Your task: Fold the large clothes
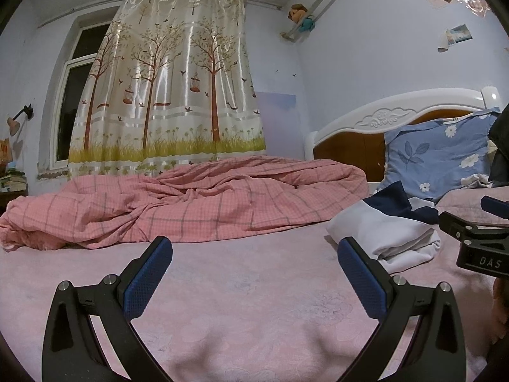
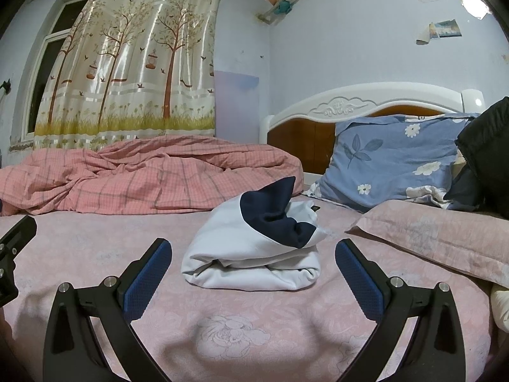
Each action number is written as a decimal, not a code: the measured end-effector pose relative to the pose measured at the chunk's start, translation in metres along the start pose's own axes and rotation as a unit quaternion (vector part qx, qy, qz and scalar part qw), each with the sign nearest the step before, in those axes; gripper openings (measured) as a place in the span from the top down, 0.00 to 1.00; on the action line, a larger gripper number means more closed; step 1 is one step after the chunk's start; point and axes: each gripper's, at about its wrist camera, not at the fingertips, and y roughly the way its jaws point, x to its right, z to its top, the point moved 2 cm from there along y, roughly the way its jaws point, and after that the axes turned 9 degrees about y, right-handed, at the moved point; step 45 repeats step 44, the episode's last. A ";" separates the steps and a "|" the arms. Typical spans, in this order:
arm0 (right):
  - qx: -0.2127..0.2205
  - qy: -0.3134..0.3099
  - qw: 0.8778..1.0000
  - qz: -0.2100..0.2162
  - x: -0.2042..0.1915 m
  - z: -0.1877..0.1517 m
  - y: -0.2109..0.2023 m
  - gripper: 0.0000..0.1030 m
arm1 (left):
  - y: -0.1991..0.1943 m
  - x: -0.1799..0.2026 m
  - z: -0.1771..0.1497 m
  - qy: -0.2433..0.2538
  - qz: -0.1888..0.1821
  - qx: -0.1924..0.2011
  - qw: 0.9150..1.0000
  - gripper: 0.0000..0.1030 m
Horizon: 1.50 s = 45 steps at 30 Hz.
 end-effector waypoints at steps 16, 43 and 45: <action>0.001 -0.003 1.000 0.000 0.001 0.000 0.002 0.00 | 0.000 0.000 0.000 -0.001 0.000 -0.001 1.000 0.00; -0.004 -0.007 1.000 0.002 0.004 -0.001 0.008 0.00 | 0.002 0.004 0.001 0.002 -0.005 -0.001 1.000 0.00; -0.007 -0.008 1.000 0.003 0.006 -0.002 0.011 0.00 | 0.002 0.004 0.001 0.001 -0.007 -0.002 1.000 0.00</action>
